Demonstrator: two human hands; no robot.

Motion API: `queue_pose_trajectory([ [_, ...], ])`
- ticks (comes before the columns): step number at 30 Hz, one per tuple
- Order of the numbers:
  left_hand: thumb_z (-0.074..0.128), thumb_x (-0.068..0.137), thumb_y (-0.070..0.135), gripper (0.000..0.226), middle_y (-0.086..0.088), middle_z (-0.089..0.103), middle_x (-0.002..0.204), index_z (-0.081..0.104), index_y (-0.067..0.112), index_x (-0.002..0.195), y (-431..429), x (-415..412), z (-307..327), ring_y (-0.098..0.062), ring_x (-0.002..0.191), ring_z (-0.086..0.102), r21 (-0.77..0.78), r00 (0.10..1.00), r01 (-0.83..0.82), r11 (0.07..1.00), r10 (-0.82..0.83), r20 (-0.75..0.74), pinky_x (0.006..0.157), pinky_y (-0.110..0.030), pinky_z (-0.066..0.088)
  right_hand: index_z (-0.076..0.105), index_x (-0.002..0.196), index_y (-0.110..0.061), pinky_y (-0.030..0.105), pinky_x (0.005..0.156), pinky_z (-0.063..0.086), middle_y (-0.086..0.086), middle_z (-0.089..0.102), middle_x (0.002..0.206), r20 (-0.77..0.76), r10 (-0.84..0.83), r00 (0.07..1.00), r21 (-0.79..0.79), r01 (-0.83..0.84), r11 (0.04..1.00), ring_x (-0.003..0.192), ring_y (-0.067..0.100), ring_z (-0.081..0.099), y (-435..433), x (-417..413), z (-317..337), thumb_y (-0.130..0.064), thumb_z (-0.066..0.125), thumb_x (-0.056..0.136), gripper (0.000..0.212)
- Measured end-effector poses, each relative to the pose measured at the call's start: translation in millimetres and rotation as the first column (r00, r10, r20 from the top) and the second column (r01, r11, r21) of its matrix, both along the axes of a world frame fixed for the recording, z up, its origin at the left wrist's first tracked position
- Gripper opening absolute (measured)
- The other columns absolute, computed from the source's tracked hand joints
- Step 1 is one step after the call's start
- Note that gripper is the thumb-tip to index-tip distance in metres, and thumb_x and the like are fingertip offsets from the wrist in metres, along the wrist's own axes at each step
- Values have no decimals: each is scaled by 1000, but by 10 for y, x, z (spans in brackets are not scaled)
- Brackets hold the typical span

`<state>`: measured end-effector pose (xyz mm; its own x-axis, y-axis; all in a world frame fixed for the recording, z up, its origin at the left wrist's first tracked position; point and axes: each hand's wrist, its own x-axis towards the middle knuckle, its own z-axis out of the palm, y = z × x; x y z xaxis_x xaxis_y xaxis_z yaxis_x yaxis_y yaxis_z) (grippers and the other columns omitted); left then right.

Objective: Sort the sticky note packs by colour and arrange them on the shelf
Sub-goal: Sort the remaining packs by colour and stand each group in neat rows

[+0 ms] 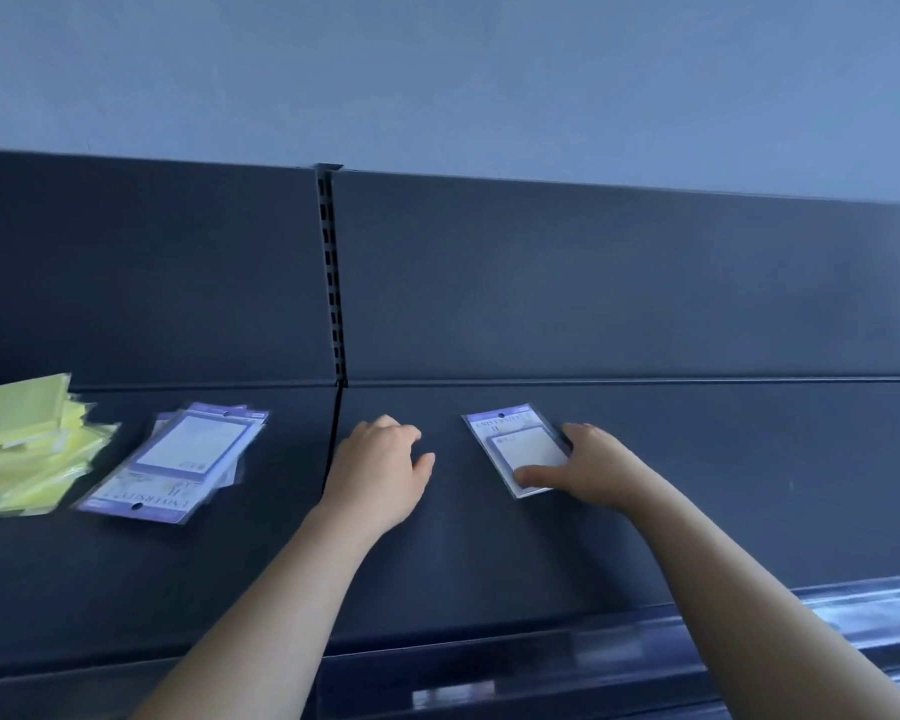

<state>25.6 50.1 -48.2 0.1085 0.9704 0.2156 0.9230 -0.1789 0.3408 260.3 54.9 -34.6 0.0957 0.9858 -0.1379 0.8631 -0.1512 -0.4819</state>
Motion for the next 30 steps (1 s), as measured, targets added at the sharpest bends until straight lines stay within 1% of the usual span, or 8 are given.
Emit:
queue_pose_trajectory([
  [3, 46, 97, 42, 38, 2, 55, 126, 60, 17, 122, -4, -65, -4, -23, 114, 50, 22, 994, -56, 998, 58, -94, 91, -31, 41, 53, 97, -23, 26, 60, 42, -4, 58, 98, -71, 50, 996, 28, -48, 998, 86, 15, 56, -40, -143, 34, -47, 77, 64, 48],
  [6, 48, 96, 43, 37, 1, 56, 124, 62, 16, 117, -47, -232, 16, -23, 112, 51, 60, 985, -125, 990, 132, -113, 91, -32, 41, 44, 126, -21, 27, 65, 42, 0, 44, 115, -5, 101, 995, -10, -101, 995, 103, 21, 50, -47, -337, 121, -40, 80, 64, 74],
  [9, 51, 95, 41, 39, -2, 55, 129, 61, 13, 120, -129, -525, 61, -26, 116, 50, 106, 970, -209, 972, 220, -106, 94, -34, 40, 31, 140, -25, 29, 69, 47, 1, 31, 118, -79, 126, 989, -41, -130, 991, 92, 22, 54, -31, -520, 186, -34, 86, 61, 97],
  [13, 63, 89, 32, 45, -15, 54, 133, 60, 4, 125, -287, -1049, 85, -37, 120, 48, 151, 932, -346, 926, 358, -62, 98, -44, 39, 34, 141, -22, 28, 71, 47, 1, 45, 128, -225, 124, 966, 19, -123, 992, 100, 19, 56, 49, -828, 121, -32, 86, 62, 95],
  [19, 54, 93, 25, 24, -10, 58, 114, 63, 3, 91, -458, -1684, 36, -31, 104, 56, 26, 923, -383, 923, 382, 46, 85, -39, 46, 68, 103, -18, 38, 72, 56, 3, 73, 92, -563, 201, 801, 172, -123, 977, 82, 23, 69, 136, -1558, 70, -7, 66, 76, 29],
  [24, 46, 99, 17, 28, -9, 57, 123, 61, -1, 115, -524, -1946, 135, -24, 109, 55, 28, 941, -294, 955, 284, 185, 88, -29, 39, 64, 81, -8, 26, 57, 41, 5, 62, 69, -593, 210, 777, 166, -138, 977, 60, 16, 53, 129, -2304, 74, -4, 59, 78, 8],
  [27, 48, 99, 22, 31, -2, 56, 125, 59, 8, 124, -607, -2095, 206, -19, 112, 54, 93, 951, -259, 961, 237, 198, 88, -24, 38, 32, 63, -12, 22, 45, 19, 2, 32, 59, -549, 178, 817, 147, -115, 982, 54, 16, 25, 138, -2642, 72, -3, 56, 77, 29],
  [30, 52, 97, 24, 30, 2, 61, 119, 64, 12, 121, -659, -2250, 218, -18, 110, 56, 186, 962, -221, 958, 182, 205, 88, -23, 40, 42, 66, -8, 23, 44, 22, 9, 40, 62, -463, 182, 868, 170, -114, 979, 55, 16, 30, 100, -2867, 84, -9, 58, 78, 21],
])
